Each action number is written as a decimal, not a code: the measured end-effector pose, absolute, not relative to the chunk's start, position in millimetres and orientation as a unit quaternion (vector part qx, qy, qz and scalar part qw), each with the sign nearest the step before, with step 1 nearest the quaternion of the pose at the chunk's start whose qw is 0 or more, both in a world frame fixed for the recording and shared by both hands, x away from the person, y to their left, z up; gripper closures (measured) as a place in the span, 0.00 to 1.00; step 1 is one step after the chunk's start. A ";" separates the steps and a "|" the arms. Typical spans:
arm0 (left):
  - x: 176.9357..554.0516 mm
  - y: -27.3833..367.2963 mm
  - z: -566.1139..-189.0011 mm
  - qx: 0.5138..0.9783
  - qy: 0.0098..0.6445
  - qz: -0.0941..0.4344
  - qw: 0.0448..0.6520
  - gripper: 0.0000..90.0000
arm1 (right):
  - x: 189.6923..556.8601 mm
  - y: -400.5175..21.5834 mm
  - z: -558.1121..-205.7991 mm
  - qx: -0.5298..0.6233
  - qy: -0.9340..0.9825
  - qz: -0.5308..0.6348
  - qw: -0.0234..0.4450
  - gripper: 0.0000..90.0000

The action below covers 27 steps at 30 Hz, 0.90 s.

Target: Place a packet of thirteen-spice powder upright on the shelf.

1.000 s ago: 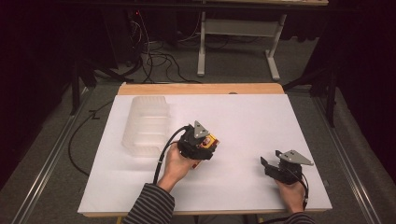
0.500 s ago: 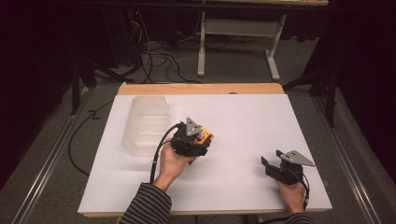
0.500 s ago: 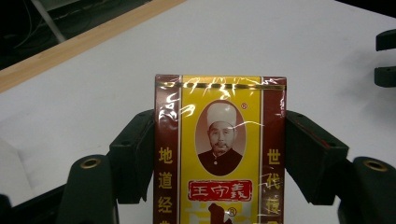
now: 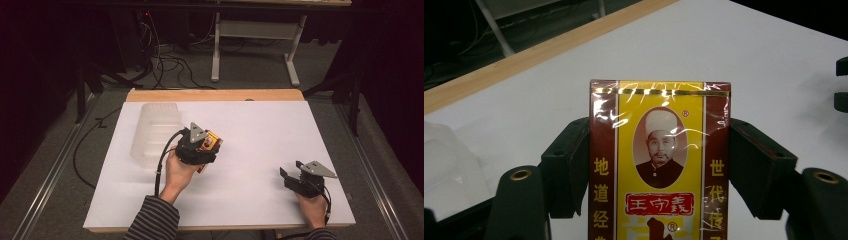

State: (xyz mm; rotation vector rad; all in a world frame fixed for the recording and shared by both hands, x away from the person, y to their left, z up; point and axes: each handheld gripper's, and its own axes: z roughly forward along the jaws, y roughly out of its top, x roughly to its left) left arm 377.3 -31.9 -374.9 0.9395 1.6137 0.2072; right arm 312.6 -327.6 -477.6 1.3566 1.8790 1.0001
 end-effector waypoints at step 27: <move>403.5 14.1 -365.6 0.336 0.707 0.139 0.607 0.36 | 312.7 -327.7 -477.7 0.512 0.709 0.377 0.304 0.36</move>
